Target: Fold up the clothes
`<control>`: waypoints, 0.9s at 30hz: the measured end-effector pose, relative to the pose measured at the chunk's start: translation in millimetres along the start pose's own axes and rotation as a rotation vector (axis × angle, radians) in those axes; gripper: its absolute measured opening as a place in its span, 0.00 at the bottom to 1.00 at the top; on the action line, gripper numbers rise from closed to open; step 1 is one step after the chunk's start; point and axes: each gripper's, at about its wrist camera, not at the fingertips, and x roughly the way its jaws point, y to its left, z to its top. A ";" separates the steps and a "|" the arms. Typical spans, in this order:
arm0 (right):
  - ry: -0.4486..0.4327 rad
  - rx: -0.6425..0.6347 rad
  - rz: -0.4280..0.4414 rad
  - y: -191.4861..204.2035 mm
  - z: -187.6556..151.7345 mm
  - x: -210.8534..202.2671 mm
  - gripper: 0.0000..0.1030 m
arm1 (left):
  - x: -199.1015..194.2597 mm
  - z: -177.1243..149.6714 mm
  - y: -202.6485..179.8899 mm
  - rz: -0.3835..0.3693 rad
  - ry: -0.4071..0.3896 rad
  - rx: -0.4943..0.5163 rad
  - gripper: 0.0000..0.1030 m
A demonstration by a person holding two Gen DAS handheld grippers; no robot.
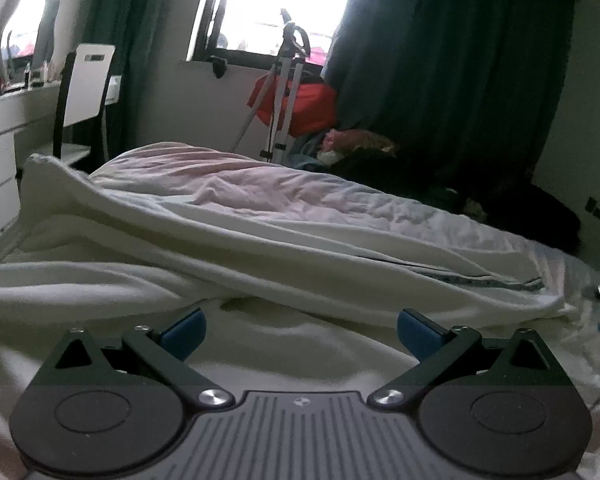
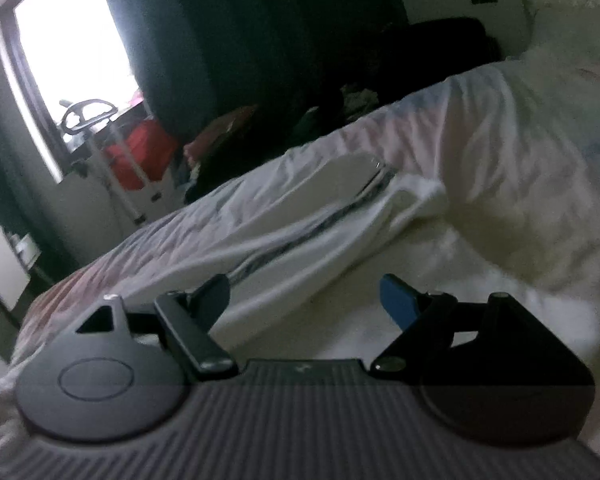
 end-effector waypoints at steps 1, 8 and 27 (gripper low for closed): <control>0.011 -0.002 -0.002 1.2 -4.5 -10.4 0.82 | -5.1 0.3 4.7 0.012 0.010 -0.003 1.00; -0.025 0.126 -0.085 -20.9 0.1 -42.3 0.82 | -48.4 8.5 75.2 0.085 0.086 -0.154 1.00; 0.112 0.775 -0.186 -167.3 -40.9 -14.9 0.80 | -78.7 -16.6 294.3 0.150 0.223 -0.914 0.95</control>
